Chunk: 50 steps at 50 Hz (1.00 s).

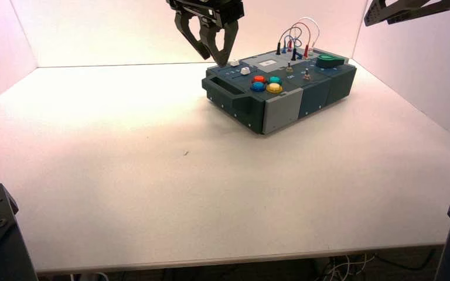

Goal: Move the bottom slider to position 5.

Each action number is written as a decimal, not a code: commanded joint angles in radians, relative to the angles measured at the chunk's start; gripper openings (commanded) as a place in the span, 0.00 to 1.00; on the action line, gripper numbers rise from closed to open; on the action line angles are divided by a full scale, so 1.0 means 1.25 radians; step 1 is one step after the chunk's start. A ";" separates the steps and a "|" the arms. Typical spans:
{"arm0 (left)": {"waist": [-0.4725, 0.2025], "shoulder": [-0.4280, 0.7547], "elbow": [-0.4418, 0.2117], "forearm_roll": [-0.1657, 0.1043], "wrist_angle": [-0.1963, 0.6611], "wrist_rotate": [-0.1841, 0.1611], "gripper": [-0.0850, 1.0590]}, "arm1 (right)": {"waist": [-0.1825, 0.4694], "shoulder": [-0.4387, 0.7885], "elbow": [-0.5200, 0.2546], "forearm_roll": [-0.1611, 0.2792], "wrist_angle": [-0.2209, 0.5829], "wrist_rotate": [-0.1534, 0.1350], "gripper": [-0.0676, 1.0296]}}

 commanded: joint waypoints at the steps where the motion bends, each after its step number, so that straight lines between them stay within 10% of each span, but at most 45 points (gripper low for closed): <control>1: 0.002 -0.012 -0.017 0.001 -0.002 0.000 0.61 | 0.002 0.004 -0.011 0.004 -0.006 0.001 0.56; 26: 0.039 -0.023 -0.026 0.015 0.004 -0.004 0.61 | 0.004 0.032 -0.021 0.005 0.004 -0.004 0.56; 50: 0.158 -0.055 -0.025 0.010 -0.001 -0.010 0.60 | 0.007 0.260 -0.163 -0.004 0.033 -0.036 0.51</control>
